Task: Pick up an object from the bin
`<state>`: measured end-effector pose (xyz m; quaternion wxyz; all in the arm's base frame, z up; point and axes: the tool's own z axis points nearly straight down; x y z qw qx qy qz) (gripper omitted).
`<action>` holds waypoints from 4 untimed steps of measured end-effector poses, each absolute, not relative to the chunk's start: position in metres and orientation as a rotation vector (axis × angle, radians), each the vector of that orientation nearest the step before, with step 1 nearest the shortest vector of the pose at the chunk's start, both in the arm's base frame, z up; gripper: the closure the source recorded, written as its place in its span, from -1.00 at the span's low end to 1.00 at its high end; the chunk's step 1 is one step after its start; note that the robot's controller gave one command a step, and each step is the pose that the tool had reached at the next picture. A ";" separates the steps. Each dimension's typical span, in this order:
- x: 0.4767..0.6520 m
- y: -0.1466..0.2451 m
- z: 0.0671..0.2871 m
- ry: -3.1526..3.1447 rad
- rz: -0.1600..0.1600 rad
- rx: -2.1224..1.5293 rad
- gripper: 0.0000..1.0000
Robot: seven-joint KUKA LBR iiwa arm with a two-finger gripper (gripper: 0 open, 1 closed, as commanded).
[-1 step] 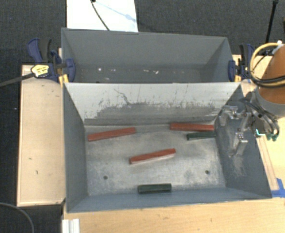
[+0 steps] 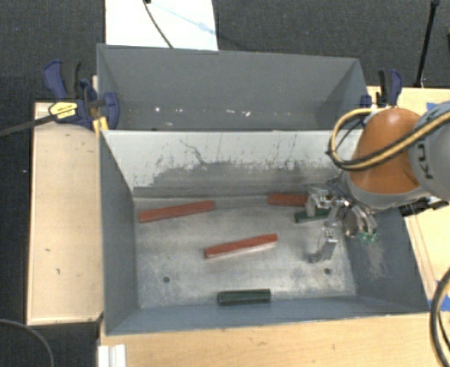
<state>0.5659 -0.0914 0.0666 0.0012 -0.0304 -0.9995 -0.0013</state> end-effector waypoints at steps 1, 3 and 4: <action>0.553 -0.021 0.070 -3.082 -0.005 -0.599 -1.00; 0.568 0.044 0.071 -3.096 -0.001 -0.554 1.00; 0.580 0.061 0.219 -3.135 -0.004 -0.333 1.00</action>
Offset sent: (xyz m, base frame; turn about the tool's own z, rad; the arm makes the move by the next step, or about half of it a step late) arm -0.0134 0.0671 0.0034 0.3265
